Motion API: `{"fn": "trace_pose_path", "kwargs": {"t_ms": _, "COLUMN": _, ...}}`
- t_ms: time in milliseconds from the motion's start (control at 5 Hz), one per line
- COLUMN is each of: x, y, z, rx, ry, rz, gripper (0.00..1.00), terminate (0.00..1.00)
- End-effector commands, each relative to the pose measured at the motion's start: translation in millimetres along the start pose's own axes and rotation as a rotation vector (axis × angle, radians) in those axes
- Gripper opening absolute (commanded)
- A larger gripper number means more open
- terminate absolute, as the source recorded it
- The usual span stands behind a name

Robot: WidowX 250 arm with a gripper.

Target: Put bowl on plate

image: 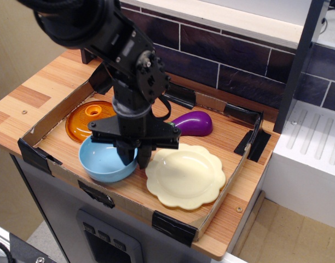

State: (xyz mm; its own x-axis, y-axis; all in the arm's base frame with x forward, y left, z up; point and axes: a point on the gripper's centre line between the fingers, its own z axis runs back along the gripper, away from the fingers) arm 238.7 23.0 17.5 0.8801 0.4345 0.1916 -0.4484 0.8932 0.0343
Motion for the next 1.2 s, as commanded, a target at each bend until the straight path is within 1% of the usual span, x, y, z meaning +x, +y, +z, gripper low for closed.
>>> {"fn": "trace_pose_path", "kwargs": {"t_ms": 0, "x": 8.3, "y": -21.3, "z": 29.3, "rx": -0.032, "ry": -0.032, "rz": 0.033, "gripper": 0.00, "terminate": 0.00}}
{"fn": "trace_pose_path", "kwargs": {"t_ms": 200, "x": 11.4, "y": -46.9, "z": 34.9, "rx": -0.034, "ry": -0.047, "rz": 0.079, "gripper": 0.00, "terminate": 0.00}}
{"fn": "trace_pose_path", "kwargs": {"t_ms": 400, "x": 17.0, "y": -69.8, "z": 38.8, "rx": -0.040, "ry": -0.036, "rz": 0.140, "gripper": 0.00, "terminate": 0.00}}
{"fn": "trace_pose_path", "kwargs": {"t_ms": 600, "x": 15.6, "y": -88.3, "z": 32.5, "rx": -0.036, "ry": -0.017, "rz": 0.177, "gripper": 0.00, "terminate": 0.00}}
{"fn": "trace_pose_path", "kwargs": {"t_ms": 800, "x": 8.8, "y": -97.4, "z": 25.0, "rx": -0.030, "ry": -0.022, "rz": 0.184, "gripper": 0.00, "terminate": 0.00}}
{"fn": "trace_pose_path", "kwargs": {"t_ms": 1000, "x": 5.2, "y": -103.1, "z": 23.8, "rx": -0.049, "ry": 0.000, "rz": 0.239, "gripper": 0.00, "terminate": 0.00}}
